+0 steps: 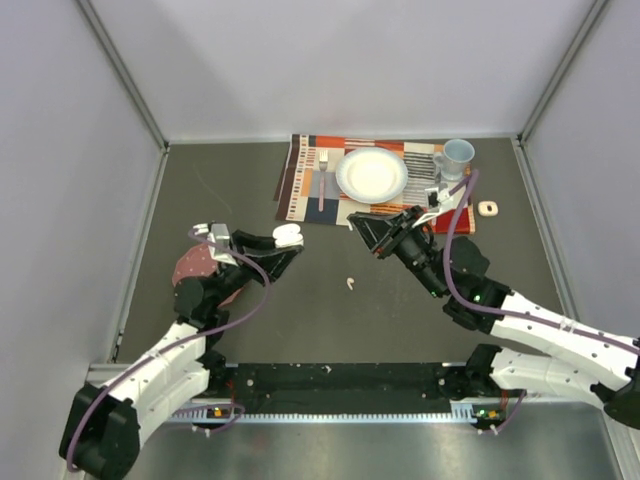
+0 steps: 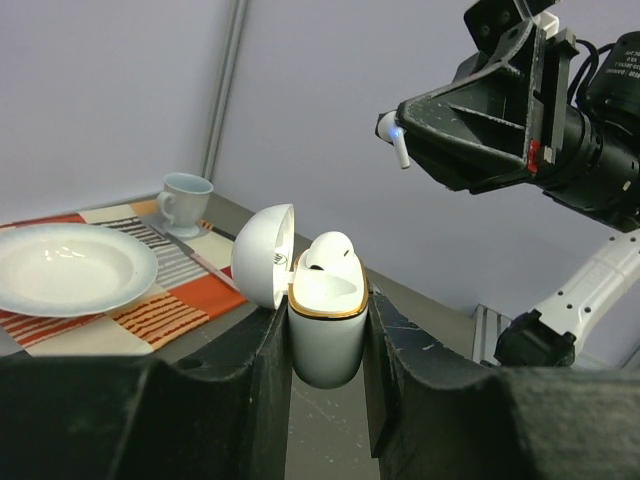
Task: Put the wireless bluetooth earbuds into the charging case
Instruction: Insert the left earbud into the left side groove of the charging case.
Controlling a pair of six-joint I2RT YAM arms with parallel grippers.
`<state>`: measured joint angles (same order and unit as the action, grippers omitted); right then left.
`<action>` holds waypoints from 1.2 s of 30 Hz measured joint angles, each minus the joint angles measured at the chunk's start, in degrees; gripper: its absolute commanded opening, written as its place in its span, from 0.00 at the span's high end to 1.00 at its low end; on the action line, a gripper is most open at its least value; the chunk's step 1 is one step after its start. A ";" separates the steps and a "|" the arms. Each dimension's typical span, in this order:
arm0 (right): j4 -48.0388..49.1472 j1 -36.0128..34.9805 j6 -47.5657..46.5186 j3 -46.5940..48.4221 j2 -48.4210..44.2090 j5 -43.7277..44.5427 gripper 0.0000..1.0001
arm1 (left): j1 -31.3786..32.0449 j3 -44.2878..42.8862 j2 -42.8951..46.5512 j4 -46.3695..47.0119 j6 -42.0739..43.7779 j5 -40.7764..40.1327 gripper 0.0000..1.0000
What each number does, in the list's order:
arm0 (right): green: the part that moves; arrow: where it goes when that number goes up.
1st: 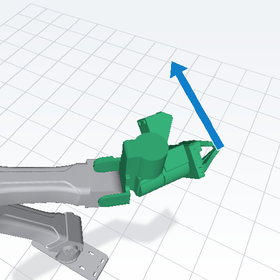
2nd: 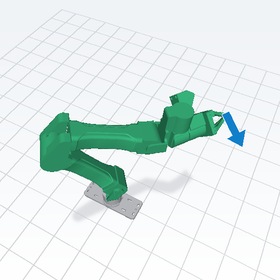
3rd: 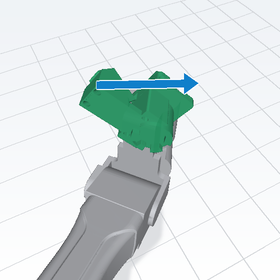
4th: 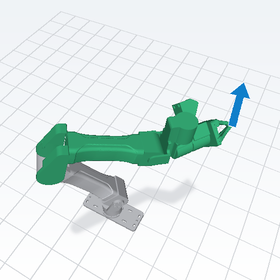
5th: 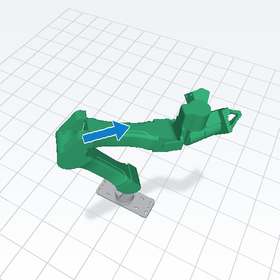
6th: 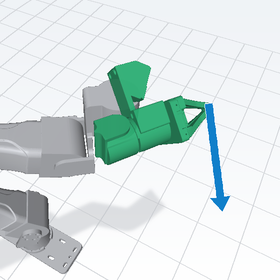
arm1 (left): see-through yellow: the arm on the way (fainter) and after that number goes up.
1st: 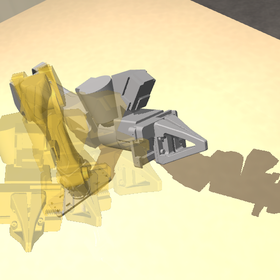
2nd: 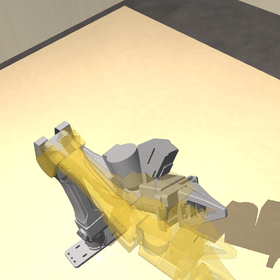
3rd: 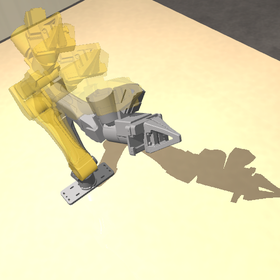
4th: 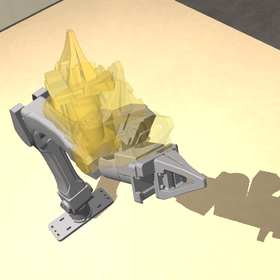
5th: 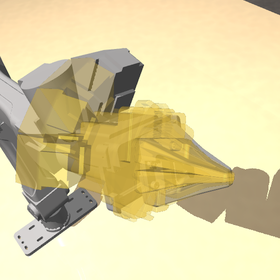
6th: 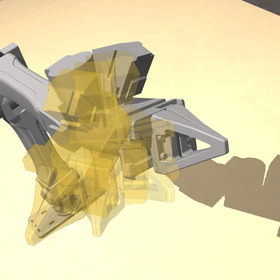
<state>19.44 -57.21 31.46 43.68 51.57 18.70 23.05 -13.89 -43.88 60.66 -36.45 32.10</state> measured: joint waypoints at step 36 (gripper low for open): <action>29.33 -9.70 -10.36 -5.44 11.96 -2.54 0.97 | 16.46 1.51 -11.85 12.70 19.37 -10.82 1.00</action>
<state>48.77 -66.92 21.10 38.24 63.53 16.16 39.51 -12.38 -55.72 73.36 -17.08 21.28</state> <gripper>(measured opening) 0.159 0.342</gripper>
